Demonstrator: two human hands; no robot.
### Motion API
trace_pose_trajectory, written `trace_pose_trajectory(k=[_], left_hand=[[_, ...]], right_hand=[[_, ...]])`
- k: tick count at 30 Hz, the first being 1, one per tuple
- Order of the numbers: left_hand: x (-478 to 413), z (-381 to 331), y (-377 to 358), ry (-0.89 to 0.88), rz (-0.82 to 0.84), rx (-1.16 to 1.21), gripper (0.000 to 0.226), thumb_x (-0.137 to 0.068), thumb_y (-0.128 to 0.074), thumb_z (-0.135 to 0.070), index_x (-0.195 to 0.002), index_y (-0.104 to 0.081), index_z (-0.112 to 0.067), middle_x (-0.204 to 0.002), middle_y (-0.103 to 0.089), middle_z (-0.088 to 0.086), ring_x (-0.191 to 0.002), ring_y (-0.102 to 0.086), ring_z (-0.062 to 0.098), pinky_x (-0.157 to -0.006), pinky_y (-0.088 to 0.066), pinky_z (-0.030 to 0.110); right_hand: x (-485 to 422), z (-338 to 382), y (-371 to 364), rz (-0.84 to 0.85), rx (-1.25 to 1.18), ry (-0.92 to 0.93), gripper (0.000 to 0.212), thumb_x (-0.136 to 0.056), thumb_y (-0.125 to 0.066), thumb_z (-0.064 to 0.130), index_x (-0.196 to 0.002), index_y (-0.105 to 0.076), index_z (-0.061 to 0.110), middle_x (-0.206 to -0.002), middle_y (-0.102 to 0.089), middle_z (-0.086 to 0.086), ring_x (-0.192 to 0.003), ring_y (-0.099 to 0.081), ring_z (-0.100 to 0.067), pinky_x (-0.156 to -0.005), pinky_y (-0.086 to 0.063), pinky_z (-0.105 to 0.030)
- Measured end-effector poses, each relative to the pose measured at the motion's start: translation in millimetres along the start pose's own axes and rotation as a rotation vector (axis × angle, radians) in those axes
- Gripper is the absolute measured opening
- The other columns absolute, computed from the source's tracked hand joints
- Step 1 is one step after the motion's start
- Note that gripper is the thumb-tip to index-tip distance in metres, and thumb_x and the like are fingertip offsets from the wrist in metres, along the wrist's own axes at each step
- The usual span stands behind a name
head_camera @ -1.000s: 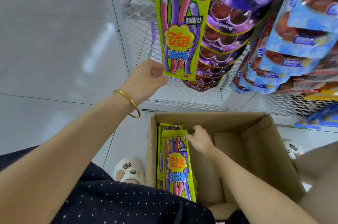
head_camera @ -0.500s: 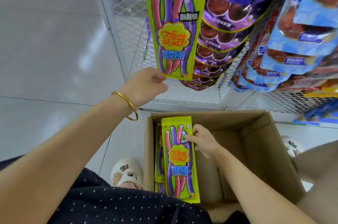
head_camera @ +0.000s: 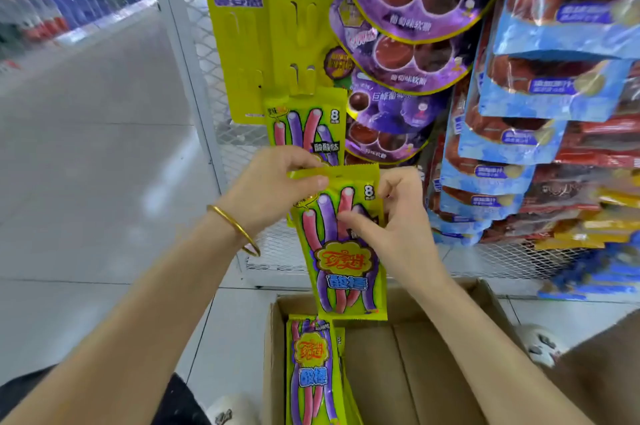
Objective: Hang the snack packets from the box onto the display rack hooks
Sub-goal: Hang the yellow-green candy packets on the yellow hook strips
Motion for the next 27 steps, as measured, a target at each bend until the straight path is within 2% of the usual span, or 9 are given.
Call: trace_pose_trajectory(k=[3,6,9,13,15,18,20,22,27], left_hand=[[-6,-26,25,-0.098,-0.140,0.075,0.002,-0.084,-0.065,-0.017,-0.086,-0.065,-0.019,-0.077,-0.060,-0.012,-0.064,-0.053,-0.008,-0.061,-0.041,0.003],[-21,-41,58,-0.208,-0.468,0.095,0.017,-0.086,-0.063,-0.023,-0.101,-0.060,-0.017,-0.093,-0.061,-0.006,-0.075,-0.055,-0.004,-0.071,-0.048,0.012],[-43,-57,77,-0.283,-0.601,0.139,0.024,-0.087,-0.060,-0.022,-0.108,-0.053,-0.014,-0.096,-0.057,-0.003,-0.079,-0.054,-0.001,-0.078,-0.052,0.026],[-68,-69,80,-0.276,-0.641,0.132,0.031,-0.087,-0.061,-0.023,-0.112,-0.052,-0.006,-0.087,-0.051,-0.008,-0.073,-0.049,-0.004,-0.070,-0.043,0.010],[-76,-68,83,-0.232,-0.639,0.132,0.028,-0.086,-0.063,-0.026,-0.106,-0.052,-0.009,-0.081,-0.049,-0.011,-0.070,-0.048,-0.004,-0.063,-0.040,0.008],[-83,-68,88,-0.230,-0.561,0.099,0.028,-0.079,-0.062,-0.039,-0.080,-0.055,-0.012,-0.065,-0.046,-0.004,-0.058,-0.041,0.005,-0.051,-0.031,0.019],[-83,-69,89,-0.255,-0.518,0.051,0.037,-0.081,-0.060,-0.037,-0.058,-0.038,-0.017,-0.056,-0.029,-0.001,-0.052,-0.026,0.010,-0.048,-0.019,0.025],[-81,-70,88,-0.253,-0.477,0.058,0.046,-0.088,-0.060,-0.030,-0.056,-0.029,-0.019,-0.056,-0.022,-0.001,-0.051,-0.020,0.009,-0.047,-0.015,0.025],[-78,-69,88,-0.244,-0.414,0.148,0.042,-0.089,-0.057,-0.032,-0.057,-0.033,-0.018,-0.058,-0.024,0.000,-0.052,-0.023,0.009,-0.049,-0.018,0.025]], right_hand=[[-22,35,-3,-0.036,0.148,0.241,0.036,-0.082,-0.063,0.005,-0.083,-0.045,0.037,-0.078,-0.049,0.018,-0.075,-0.051,-0.001,-0.070,-0.039,-0.015],[-43,55,-3,-0.058,0.078,0.240,0.029,-0.088,-0.056,0.001,-0.104,-0.059,0.024,-0.104,-0.058,0.019,-0.104,-0.054,0.000,-0.092,-0.042,-0.020],[-62,70,-4,-0.115,0.094,0.275,0.033,-0.088,-0.054,0.000,-0.117,-0.059,0.014,-0.112,-0.057,0.014,-0.111,-0.049,0.002,-0.098,-0.035,-0.011],[-88,85,-7,-0.224,0.131,0.332,0.033,-0.087,-0.054,-0.001,-0.118,-0.058,0.010,-0.112,-0.055,0.010,-0.111,-0.048,-0.002,-0.098,-0.032,-0.009],[-96,90,-10,-0.265,0.152,0.350,0.032,-0.087,-0.053,-0.001,-0.117,-0.058,0.009,-0.113,-0.057,0.007,-0.111,-0.048,-0.005,-0.097,-0.031,-0.007],[-105,94,-13,-0.286,0.164,0.357,0.030,-0.087,-0.053,-0.002,-0.115,-0.058,0.007,-0.114,-0.061,0.000,-0.110,-0.050,-0.009,-0.094,-0.032,-0.007],[-109,93,-15,-0.303,0.172,0.348,0.031,-0.087,-0.053,-0.002,-0.116,-0.059,0.007,-0.115,-0.061,-0.003,-0.109,-0.051,-0.008,-0.093,-0.032,-0.007],[-110,92,-16,-0.324,0.169,0.330,0.032,-0.087,-0.053,-0.001,-0.118,-0.058,0.008,-0.115,-0.061,-0.004,-0.105,-0.047,-0.002,-0.091,-0.029,-0.002],[-112,91,-20,-0.328,0.193,0.299,0.033,-0.089,-0.052,0.001,-0.122,-0.056,0.007,-0.114,-0.058,-0.008,-0.100,-0.041,0.004,-0.087,-0.025,0.003]])
Point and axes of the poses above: each hand's wrist, its own x-axis away from the middle knuckle, its own y-axis out of the back of the hand, z = x × y, the point moved 3 cm from there along -x, towards the middle knuckle
